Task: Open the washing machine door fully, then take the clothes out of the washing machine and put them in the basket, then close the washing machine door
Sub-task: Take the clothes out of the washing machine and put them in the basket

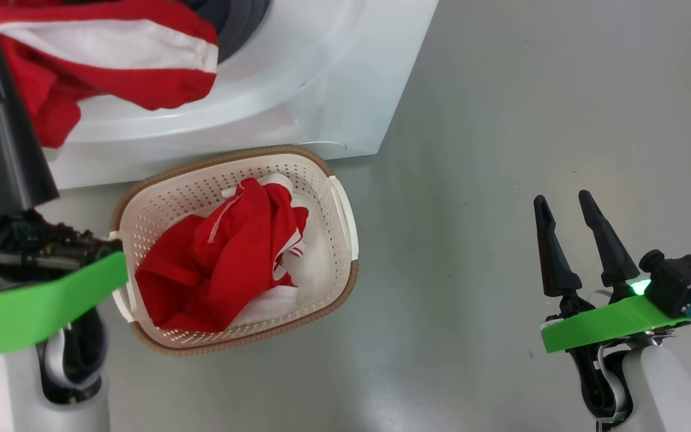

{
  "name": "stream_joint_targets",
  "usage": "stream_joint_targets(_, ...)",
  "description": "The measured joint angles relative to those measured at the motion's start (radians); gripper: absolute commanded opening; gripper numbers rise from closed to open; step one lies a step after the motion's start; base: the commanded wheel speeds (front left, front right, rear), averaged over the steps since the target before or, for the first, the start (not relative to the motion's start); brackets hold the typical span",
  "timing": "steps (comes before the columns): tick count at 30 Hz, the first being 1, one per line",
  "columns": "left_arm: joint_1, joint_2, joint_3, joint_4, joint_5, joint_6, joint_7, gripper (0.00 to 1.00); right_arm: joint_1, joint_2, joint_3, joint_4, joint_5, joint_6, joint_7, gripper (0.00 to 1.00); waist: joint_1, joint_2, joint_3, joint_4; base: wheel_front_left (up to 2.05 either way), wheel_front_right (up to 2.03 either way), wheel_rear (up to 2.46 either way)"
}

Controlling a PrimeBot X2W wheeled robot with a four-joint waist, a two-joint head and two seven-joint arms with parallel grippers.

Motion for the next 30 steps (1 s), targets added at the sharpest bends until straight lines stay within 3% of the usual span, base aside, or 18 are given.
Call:
stream_joint_targets(9,0.019,0.001,-0.034,-0.035,0.011,0.016,0.0,0.0,0.0,0.0,0.005,0.0,-0.001,0.0,0.0,1.0,0.0,0.0,0.006,-0.009,0.0,0.0,0.0)
stream_joint_targets(30,0.05,0.002,-0.081,0.387,0.037,0.013,0.0,0.0,-0.014,0.0,0.009,-0.005,0.005,0.0,0.0,1.0,0.0,0.0,0.075,-0.015,0.0,0.0,0.0)
